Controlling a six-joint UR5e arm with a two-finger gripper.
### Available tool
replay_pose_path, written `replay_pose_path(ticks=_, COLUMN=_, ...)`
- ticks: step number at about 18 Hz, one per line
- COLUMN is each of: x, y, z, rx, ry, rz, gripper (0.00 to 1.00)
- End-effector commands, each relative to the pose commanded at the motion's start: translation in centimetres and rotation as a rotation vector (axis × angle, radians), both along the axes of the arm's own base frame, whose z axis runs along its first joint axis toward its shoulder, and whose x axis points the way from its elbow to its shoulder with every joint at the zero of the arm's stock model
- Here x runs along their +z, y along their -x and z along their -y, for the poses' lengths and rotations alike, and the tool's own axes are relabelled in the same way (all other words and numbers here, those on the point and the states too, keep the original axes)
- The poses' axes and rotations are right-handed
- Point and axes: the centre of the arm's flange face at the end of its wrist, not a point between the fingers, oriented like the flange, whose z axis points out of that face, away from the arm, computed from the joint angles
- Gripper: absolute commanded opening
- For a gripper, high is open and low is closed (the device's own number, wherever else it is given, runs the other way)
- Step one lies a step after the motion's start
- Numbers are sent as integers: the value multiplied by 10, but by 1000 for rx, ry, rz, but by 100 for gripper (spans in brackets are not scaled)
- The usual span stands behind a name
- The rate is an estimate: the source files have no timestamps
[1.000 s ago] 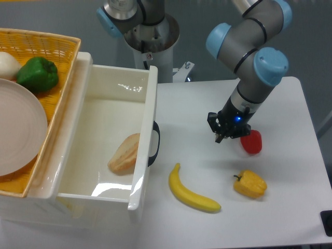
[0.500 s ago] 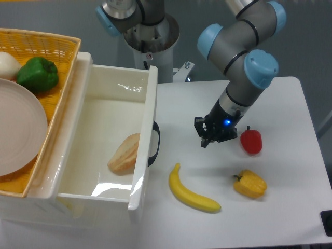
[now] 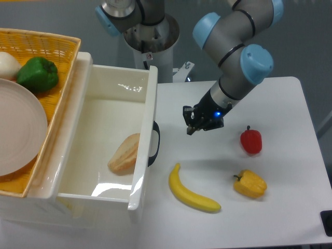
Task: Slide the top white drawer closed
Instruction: 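Move the gripper toward the front panel of the open white drawer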
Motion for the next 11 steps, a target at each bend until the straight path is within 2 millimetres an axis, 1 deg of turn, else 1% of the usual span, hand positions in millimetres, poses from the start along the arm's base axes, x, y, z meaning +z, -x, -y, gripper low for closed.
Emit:
replay_pose_path(ticks=4, x=7, y=-8, z=-14, rx=16, ry=-26, rz=15, gripper=4)
replay_pose_path(ticks=11, x=10, y=-12, z=-21, rx=31, ry=-74, rz=45, gripper=4)
